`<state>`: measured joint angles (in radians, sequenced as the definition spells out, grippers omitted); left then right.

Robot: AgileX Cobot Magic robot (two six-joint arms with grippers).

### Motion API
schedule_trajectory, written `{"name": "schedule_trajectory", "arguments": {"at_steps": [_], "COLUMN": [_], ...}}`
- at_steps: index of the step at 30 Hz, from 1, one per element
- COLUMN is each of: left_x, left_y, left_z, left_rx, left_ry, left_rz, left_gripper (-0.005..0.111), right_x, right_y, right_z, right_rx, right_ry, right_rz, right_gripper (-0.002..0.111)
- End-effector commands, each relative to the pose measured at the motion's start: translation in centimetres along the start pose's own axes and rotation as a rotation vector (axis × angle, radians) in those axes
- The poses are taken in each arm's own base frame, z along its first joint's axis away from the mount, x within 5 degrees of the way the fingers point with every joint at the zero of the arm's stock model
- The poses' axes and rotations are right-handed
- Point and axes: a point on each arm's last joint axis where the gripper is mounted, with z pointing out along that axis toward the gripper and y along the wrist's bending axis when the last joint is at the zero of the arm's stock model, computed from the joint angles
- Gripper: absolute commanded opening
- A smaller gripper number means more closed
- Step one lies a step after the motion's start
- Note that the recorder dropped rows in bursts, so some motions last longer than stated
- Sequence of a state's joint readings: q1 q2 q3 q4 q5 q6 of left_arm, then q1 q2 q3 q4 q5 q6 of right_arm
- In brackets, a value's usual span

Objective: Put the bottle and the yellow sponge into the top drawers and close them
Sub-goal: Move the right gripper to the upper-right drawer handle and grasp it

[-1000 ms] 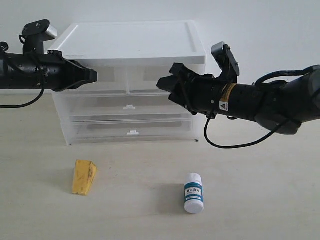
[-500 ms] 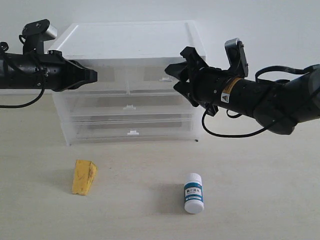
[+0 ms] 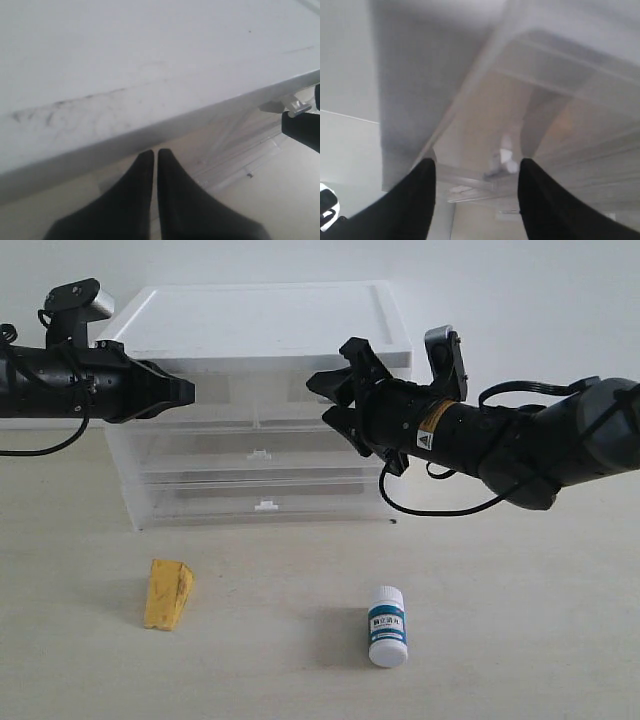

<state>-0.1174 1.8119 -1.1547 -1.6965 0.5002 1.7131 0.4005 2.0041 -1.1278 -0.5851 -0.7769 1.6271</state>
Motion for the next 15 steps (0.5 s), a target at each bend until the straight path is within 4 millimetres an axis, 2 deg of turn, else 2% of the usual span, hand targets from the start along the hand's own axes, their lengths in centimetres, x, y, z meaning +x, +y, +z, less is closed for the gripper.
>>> {"name": "schedule_trajectory", "arguments": {"at_steps": [1, 4, 10, 15], "left_x": [-0.3, -0.3, -0.29, -0.29], "left_y": [1.12, 1.12, 1.12, 1.12], "left_z": [0.13, 0.13, 0.13, 0.13], "left_rx": [-0.097, -0.097, -0.097, -0.097], "left_ry": [-0.009, -0.009, -0.009, -0.008], "left_rz": [-0.025, -0.025, -0.023, -0.021], "left_gripper": [0.004, 0.004, 0.004, 0.004], "right_x": [-0.24, -0.22, -0.19, -0.27], "right_y": [0.3, 0.18, -0.3, -0.53], "right_z": [0.2, 0.22, 0.34, 0.39], "right_rx": [-0.012, -0.006, 0.007, 0.009], "right_ry": [-0.013, -0.012, -0.019, -0.033], "right_rz": [0.0, -0.008, 0.0, 0.017], "right_gripper": [0.047, 0.043, 0.023, 0.017]}}
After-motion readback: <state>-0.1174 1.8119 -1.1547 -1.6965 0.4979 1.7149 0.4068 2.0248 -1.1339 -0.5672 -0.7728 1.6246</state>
